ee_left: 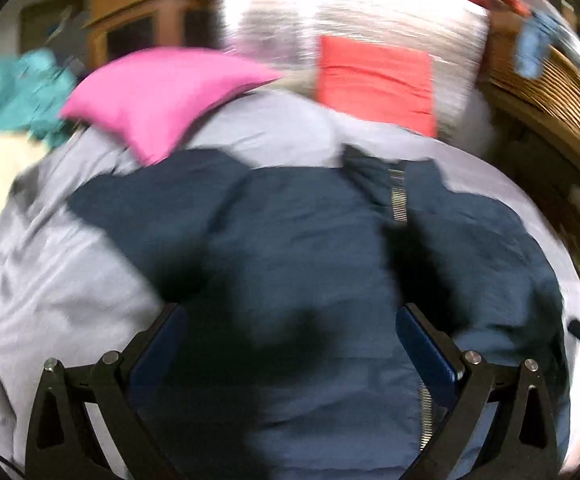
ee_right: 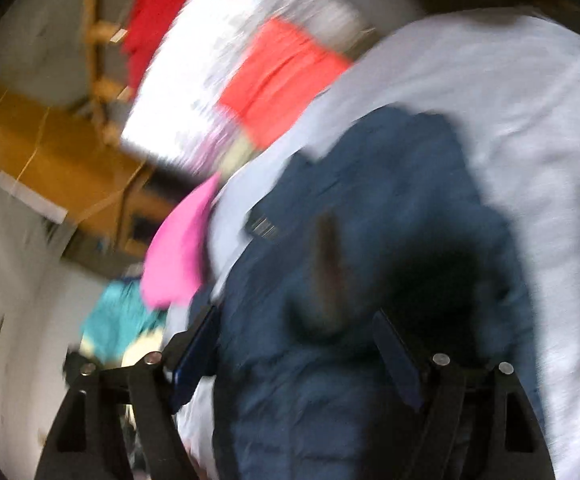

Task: Fold large clothes

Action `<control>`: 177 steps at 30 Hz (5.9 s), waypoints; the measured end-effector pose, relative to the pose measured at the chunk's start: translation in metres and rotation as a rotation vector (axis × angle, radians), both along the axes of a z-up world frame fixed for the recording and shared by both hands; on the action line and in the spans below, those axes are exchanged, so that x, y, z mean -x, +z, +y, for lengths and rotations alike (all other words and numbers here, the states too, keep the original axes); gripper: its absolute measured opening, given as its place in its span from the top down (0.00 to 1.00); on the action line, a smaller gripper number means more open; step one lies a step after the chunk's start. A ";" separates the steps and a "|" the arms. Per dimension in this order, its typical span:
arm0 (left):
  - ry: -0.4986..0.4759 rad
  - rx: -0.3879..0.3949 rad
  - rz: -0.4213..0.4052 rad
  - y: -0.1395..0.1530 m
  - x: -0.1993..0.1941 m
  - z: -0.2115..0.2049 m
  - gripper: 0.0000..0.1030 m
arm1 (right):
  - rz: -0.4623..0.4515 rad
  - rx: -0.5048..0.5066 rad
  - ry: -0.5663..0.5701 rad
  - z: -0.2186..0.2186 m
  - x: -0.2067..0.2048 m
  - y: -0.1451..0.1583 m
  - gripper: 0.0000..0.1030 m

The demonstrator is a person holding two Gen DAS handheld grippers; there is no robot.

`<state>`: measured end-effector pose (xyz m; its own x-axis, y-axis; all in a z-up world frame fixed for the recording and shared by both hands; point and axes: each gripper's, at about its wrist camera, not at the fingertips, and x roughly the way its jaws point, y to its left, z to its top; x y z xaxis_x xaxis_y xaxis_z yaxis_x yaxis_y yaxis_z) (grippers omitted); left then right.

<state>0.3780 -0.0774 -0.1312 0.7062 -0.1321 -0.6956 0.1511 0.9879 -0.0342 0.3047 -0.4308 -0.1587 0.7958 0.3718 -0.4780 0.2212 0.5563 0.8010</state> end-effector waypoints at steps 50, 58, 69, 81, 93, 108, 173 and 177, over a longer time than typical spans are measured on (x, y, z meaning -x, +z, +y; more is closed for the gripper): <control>-0.184 0.583 0.305 -0.020 -0.050 0.020 0.46 | 0.150 0.238 -0.199 -0.043 -0.025 -0.015 0.29; -0.069 0.421 0.149 0.002 -0.039 0.045 0.39 | 0.032 0.251 -0.162 -0.035 -0.018 0.002 0.29; -0.348 0.154 0.070 0.008 0.001 -0.103 0.17 | 0.133 0.259 -0.205 -0.032 -0.022 -0.011 0.29; -0.262 0.143 0.150 -0.032 -0.027 -0.122 0.65 | 0.174 0.196 -0.204 -0.047 -0.020 -0.023 0.29; -0.239 0.330 0.152 0.006 -0.038 -0.011 0.44 | 0.169 0.253 -0.200 -0.039 -0.021 -0.018 0.29; -0.056 0.419 0.308 -0.032 -0.053 0.076 0.24 | 0.275 0.263 -0.166 -0.035 -0.038 -0.047 0.57; -0.223 0.031 0.370 -0.063 -0.054 -0.009 0.05 | 0.484 0.856 0.041 0.097 -0.090 -0.033 0.39; -0.228 0.121 0.304 -0.031 -0.052 0.009 0.05 | 0.480 0.829 0.046 0.094 -0.090 -0.028 0.38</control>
